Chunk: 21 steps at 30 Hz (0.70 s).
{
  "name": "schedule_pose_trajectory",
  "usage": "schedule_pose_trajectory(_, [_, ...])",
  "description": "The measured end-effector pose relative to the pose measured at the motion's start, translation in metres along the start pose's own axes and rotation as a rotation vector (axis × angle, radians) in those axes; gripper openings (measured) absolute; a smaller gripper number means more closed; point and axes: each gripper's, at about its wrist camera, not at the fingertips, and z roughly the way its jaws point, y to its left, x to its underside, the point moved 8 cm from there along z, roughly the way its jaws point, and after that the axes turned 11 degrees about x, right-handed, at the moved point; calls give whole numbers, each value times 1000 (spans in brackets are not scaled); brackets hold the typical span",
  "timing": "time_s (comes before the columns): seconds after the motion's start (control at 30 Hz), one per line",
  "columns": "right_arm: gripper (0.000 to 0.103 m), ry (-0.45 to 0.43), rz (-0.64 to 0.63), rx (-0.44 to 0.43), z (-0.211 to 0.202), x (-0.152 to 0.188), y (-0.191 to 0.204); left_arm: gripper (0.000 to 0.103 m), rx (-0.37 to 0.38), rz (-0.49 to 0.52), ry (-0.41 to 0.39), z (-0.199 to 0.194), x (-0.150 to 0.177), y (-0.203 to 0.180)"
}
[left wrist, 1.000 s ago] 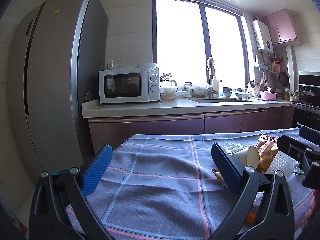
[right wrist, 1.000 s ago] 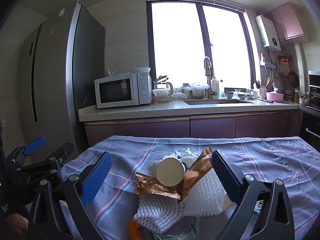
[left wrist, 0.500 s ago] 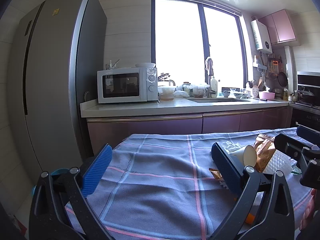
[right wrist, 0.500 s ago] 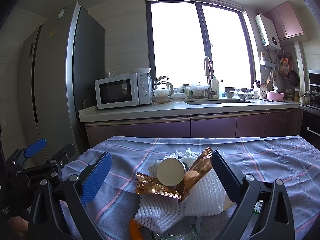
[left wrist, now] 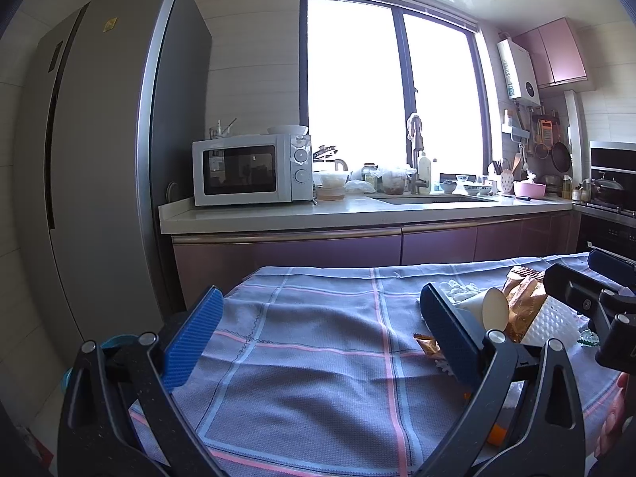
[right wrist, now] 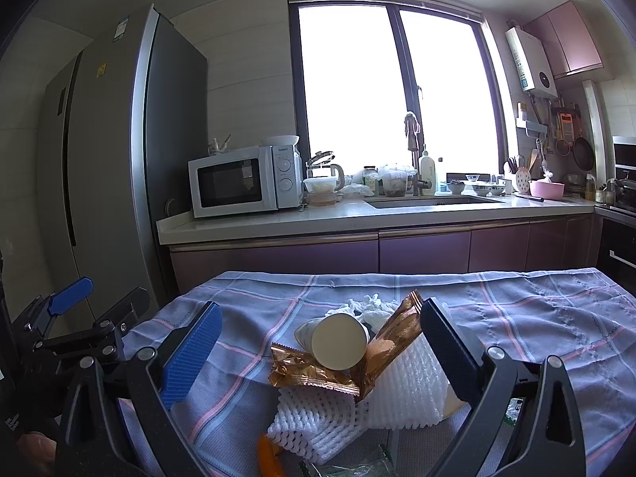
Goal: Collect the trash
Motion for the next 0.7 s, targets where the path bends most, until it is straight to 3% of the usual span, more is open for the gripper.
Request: schedule_pose_trajectory(0.7, [96,-3,3,-4,-2,-1,-1,98,-1,-2,-3,1,0,1])
